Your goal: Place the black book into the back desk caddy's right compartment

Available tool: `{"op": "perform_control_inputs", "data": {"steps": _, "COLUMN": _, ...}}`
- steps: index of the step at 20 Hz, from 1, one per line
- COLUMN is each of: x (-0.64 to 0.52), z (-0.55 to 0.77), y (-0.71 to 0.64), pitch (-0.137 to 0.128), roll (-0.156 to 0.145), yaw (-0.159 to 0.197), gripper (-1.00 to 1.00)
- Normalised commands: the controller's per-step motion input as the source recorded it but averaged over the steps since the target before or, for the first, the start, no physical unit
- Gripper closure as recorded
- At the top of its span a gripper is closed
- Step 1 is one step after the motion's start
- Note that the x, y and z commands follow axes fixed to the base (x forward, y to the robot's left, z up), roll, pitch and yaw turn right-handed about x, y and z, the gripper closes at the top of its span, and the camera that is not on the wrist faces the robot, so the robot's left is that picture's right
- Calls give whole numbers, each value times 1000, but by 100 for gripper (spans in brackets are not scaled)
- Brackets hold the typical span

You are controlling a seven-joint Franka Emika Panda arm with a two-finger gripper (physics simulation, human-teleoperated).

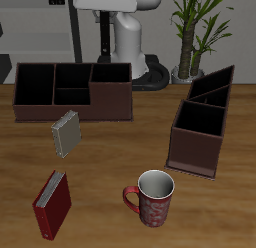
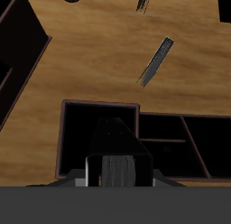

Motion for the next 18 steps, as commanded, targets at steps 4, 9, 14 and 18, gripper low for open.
{"op": "perform_control_inputs", "data": {"steps": 4, "x": 61, "z": -111, "y": -41, "pitch": 26, "roll": -3, "yaw": -4, "gripper": 100}}
{"op": "perform_control_inputs", "data": {"steps": 9, "x": 88, "z": -168, "y": -5, "pitch": 24, "roll": 0, "yaw": 4, "gripper": 100}}
{"op": "perform_control_inputs", "data": {"steps": 14, "x": 132, "z": -252, "y": 50, "pitch": 40, "roll": 12, "yaw": 4, "gripper": 100}}
{"op": "perform_control_inputs", "data": {"steps": 18, "x": 119, "z": -287, "y": 11, "pitch": 42, "roll": 7, "yaw": 32, "gripper": 100}}
